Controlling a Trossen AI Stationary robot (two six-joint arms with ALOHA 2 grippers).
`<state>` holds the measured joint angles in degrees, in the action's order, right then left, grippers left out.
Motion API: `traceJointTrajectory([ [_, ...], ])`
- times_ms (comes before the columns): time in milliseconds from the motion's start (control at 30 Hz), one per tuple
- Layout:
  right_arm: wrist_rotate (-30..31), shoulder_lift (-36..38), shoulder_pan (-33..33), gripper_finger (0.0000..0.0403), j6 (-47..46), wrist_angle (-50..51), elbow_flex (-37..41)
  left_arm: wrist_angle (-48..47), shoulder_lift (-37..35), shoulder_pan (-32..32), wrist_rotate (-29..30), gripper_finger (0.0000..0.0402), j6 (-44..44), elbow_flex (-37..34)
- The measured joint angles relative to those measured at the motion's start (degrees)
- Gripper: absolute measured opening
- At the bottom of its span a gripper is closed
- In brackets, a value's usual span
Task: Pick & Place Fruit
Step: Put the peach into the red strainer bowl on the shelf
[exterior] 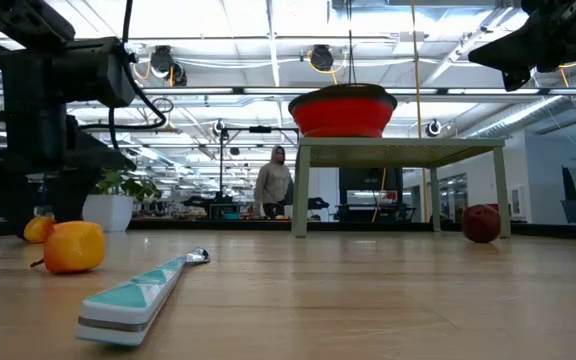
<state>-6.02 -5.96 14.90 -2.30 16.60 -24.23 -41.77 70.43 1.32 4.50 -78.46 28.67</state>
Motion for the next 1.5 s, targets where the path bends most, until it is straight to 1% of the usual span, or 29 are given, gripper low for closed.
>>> traceJointTrajectory([
  [133, 0.0, 0.0, 0.0, 0.0, 0.1, 0.0, 0.0, 0.0, 0.0, 0.0, 0.0, 0.0282, 0.1, 0.0],
  [233, 0.0, 0.0, 0.0, 0.0, 0.1, 0.0, 0.0, -0.1, 0.0, 0.0, -0.3, 0.0269, 0.1, 0.0],
  [567, 0.0, 0.0, 0.0, 0.0, 0.1, 0.0, 0.0, -0.1, 0.1, 0.0, -0.5, 0.0155, 0.1, -0.1],
  [700, 0.0, 0.0, 0.0, 0.0, 0.1, 0.0, 0.0, -0.1, 0.0, 0.0, -0.7, 0.0122, -0.3, -0.1],
  [800, 0.0, 0.0, 0.0, 0.0, 0.1, 0.0, 0.0, -0.1, 0.0, 0.0, -1.1, 0.0105, -0.3, -0.1],
  [967, 0.0, 0.0, 0.0, 0.0, 0.1, 0.0, 0.0, -0.5, 0.0, 0.0, -1.4, 0.0098, -1.4, 0.1],
  [1033, 0.0, 0.0, 0.0, 0.0, 0.1, 0.0, 0.0, -1.8, 0.1, 0.0, -2.3, 0.0099, -1.6, 1.3],
  [1233, 0.0, 0.0, 0.0, 0.0, 0.1, 0.0, 0.0, -7.1, 0.1, 0.0, -1.7, 0.0098, 1.0, 7.3],
  [1400, 0.0, 0.0, 0.0, 0.0, 0.1, 0.0, 0.0, -12.0, 0.1, 0.0, 1.1, 0.0098, 3.1, 13.2],
  [1500, 0.0, 0.0, 0.0, 0.0, 0.1, 0.0, 0.0, -13.3, 0.1, 0.0, 1.8, 0.0098, 4.8, 15.9],
])
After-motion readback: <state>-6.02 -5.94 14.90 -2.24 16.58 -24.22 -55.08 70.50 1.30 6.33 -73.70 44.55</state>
